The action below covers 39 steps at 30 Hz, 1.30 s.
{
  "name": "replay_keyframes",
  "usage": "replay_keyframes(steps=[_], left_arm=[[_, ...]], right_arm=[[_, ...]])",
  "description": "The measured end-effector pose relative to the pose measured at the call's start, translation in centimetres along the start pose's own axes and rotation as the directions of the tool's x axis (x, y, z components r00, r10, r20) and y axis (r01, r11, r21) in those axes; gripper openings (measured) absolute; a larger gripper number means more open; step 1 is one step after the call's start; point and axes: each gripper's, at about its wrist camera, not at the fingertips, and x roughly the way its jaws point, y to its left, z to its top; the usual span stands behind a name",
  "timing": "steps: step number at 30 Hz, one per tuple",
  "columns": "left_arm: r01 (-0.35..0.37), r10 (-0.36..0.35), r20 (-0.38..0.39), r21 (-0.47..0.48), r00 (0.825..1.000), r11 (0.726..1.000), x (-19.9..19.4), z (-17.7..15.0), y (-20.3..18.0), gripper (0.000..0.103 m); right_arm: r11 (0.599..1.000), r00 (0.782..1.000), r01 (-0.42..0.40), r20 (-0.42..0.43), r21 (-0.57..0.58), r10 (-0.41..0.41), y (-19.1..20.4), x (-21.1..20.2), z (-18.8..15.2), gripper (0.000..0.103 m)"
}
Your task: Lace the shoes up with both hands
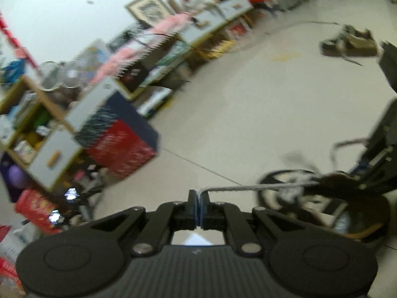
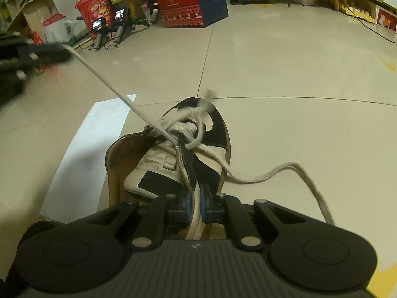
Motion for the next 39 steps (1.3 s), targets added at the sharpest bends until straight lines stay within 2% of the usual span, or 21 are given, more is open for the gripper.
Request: replay_keyframes(steps=[4,6,12,15,17,18,21,23,24,25,28,32,33,35,37,38,39], left_arm=[[-0.144,0.146,0.039,-0.051,0.988,0.988,-1.4,0.0,2.7,0.003],[-0.18,0.184,0.036,-0.085,0.982,0.98,-1.4,0.1,4.5,0.003],[-0.163,0.17,0.02,-0.184,0.985,0.969,-1.9,-0.6,6.7,0.003],[-0.189,0.203,0.048,-0.204,0.978,0.961,-2.5,-0.4,7.3,0.003],[-0.118,0.131,0.051,-0.207,0.99,0.971,-2.0,-0.6,7.2,0.003],[-0.101,0.114,0.05,-0.218,0.992,0.971,-1.7,-0.9,6.9,0.003],[-0.062,0.07,0.032,-0.209,0.997,0.976,-1.4,-1.8,5.7,0.003],[-0.043,0.049,0.019,-0.217,0.999,0.975,-1.2,-2.3,5.3,0.003],[-0.031,0.035,0.018,-0.221,0.999,0.975,-1.2,-2.4,5.2,0.003],[-0.018,0.022,0.016,-0.225,1.0,0.974,-1.2,-2.6,5.0,0.003],[0.007,-0.004,0.015,-0.216,1.0,0.976,-1.2,-3.0,4.4,0.003],[0.031,-0.032,0.0,-0.207,0.999,0.978,-1.0,-3.4,3.8,0.003],[0.037,-0.038,-0.003,-0.203,0.999,0.978,-1.0,-3.5,3.5,0.003],[0.049,-0.051,-0.008,-0.204,0.999,0.978,-0.9,-3.6,3.2,0.003],[0.06,-0.063,-0.009,-0.201,0.998,0.978,-0.9,-3.8,2.9,0.003],[0.062,-0.065,-0.011,-0.2,0.998,0.978,-0.9,-3.9,2.7,0.003],[0.063,-0.067,-0.014,-0.199,0.998,0.978,-0.8,-3.9,2.6,0.003]], right_arm=[[1.0,1.0,0.007,-0.004,-0.003,-0.007,0.2,0.1,0.1,0.006],[1.0,1.0,0.008,-0.003,-0.002,-0.008,0.2,0.0,0.0,0.006],[1.0,1.0,-0.004,-0.006,0.018,0.004,-0.2,-0.1,0.0,0.006],[1.0,1.0,-0.001,-0.009,0.02,0.001,0.0,-0.1,0.0,0.006],[0.999,0.999,-0.031,-0.011,0.044,0.032,-0.3,-0.3,0.1,0.009],[0.995,0.997,-0.071,-0.009,0.069,0.072,-0.9,-0.6,0.3,0.015],[0.948,0.973,-0.232,0.055,0.218,0.225,-4.2,-1.8,0.6,0.02],[0.875,0.942,-0.337,0.127,0.348,0.312,-6.6,-2.2,0.8,0.021],[0.843,0.933,-0.359,0.149,0.4,0.327,-7.6,-2.0,0.9,0.021],[0.823,0.932,-0.361,0.151,0.439,0.329,-8.3,-1.6,1.1,0.022],[0.797,0.94,-0.328,0.092,0.506,0.329,-9.3,0.8,1.9,0.022],[0.691,0.907,-0.363,0.065,0.625,0.417,-9.8,3.6,2.2,0.022],[0.678,0.905,-0.359,0.06,0.641,0.422,-9.8,3.9,2.2,0.022],[0.665,0.904,-0.351,0.055,0.66,0.423,-10.0,4.2,2.1,0.021],[0.651,0.898,-0.372,0.078,0.662,0.434,-10.4,4.0,2.2,0.007],[0.649,0.893,-0.392,0.1,0.652,0.439,-10.5,3.6,2.3,0.006],[0.666,0.892,-0.411,0.124,0.622,0.435,-10.2,3.1,2.3,0.004]])
